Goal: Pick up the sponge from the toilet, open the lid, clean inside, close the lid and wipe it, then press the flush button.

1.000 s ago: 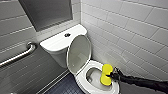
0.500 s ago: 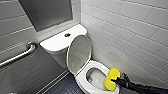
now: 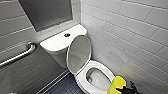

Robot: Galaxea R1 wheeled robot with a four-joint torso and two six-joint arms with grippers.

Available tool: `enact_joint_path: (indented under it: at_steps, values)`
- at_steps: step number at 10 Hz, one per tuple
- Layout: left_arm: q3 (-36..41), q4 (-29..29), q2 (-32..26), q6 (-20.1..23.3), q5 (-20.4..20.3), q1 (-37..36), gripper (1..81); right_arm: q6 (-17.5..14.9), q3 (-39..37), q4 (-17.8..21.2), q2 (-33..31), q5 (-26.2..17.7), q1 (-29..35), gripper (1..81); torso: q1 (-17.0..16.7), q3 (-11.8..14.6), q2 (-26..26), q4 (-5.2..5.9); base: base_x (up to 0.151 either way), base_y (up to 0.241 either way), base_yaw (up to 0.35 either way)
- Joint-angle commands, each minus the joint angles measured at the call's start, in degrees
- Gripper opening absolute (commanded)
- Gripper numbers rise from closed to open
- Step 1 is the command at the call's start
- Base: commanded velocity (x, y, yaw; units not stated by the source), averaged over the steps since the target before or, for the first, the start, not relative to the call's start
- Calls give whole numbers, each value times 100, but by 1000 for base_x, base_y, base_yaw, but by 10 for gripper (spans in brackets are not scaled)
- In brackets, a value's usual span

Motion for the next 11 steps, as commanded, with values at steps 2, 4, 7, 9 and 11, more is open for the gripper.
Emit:
enact_joint_path:
  at_steps: [2,4,7,9,11]
  values:
    - [210,23,-14,63,512,147,811,16,589,-5,-374,-129,-120,10,0,0,0,0,0,0,0]
    - [219,76,-23,63,495,138,811,-18,723,-50,-427,-235,-429,10,0,0,0,0,0,0,0]
    - [219,120,-23,54,486,129,811,-27,969,-392,-515,-622,-534,10,0,2,0,0,0,0,0]
    - [201,120,-23,54,486,129,811,-27,1013,-498,-506,-902,-175,10,0,2,0,0,0,0,0]
    - [183,120,-32,54,468,129,811,-18,899,-489,-349,-1323,457,10,0,2,0,0,0,0,0]
